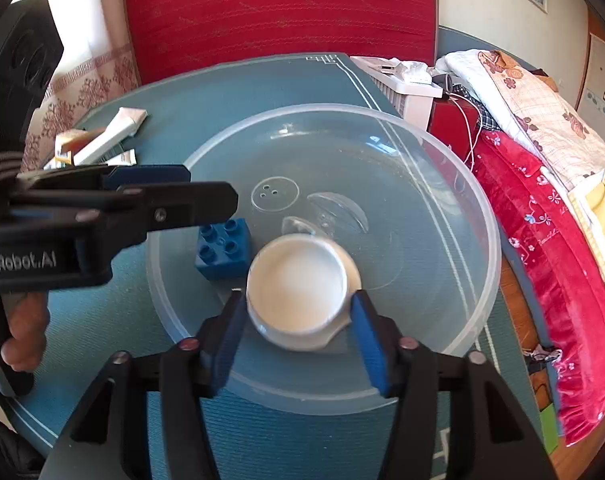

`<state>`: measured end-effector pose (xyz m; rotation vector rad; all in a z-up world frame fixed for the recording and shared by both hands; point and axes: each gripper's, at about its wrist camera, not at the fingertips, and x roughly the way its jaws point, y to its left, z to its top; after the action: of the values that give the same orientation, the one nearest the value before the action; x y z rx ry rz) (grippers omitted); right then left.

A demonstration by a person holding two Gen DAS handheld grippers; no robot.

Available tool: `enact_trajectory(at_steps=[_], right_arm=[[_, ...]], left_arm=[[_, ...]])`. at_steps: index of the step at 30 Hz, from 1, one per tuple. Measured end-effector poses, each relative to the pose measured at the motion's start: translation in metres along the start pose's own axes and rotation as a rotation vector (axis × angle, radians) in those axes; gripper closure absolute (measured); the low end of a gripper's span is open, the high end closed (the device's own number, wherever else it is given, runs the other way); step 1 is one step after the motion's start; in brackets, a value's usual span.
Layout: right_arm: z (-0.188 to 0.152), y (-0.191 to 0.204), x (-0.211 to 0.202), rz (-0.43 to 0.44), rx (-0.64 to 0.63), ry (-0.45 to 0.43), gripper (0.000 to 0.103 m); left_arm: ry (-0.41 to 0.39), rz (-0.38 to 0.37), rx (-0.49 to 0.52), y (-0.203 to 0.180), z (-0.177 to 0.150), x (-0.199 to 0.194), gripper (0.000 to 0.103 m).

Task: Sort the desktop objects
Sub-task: 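Lower the blue brick into the clear bowl and open the left tool, then release the cup in the bowl and move both tools back to the objects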

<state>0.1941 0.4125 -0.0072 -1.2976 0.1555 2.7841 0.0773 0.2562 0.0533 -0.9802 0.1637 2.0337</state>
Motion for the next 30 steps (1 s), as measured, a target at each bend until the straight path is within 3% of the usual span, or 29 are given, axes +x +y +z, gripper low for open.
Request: enact_trajectory(at_steps=[13,21,30], right_arm=[[0.008,0.005,-0.008,-0.033,0.073,-0.074,0.039],[0.026,0.026,-0.016,-0.016,0.091,-0.178,0.024],[0.046,0.064,-0.004,0.052,0.069,-0.194,0.023]], left_arm=[[-0.061,0.048,-0.057,0.025,-0.004,-0.026,0.038],[-0.089,0.203,-0.107,0.057,-0.015,-0.041,0.038],[-0.119,0.294,-0.221,0.108,-0.030,-0.065,0.038]])
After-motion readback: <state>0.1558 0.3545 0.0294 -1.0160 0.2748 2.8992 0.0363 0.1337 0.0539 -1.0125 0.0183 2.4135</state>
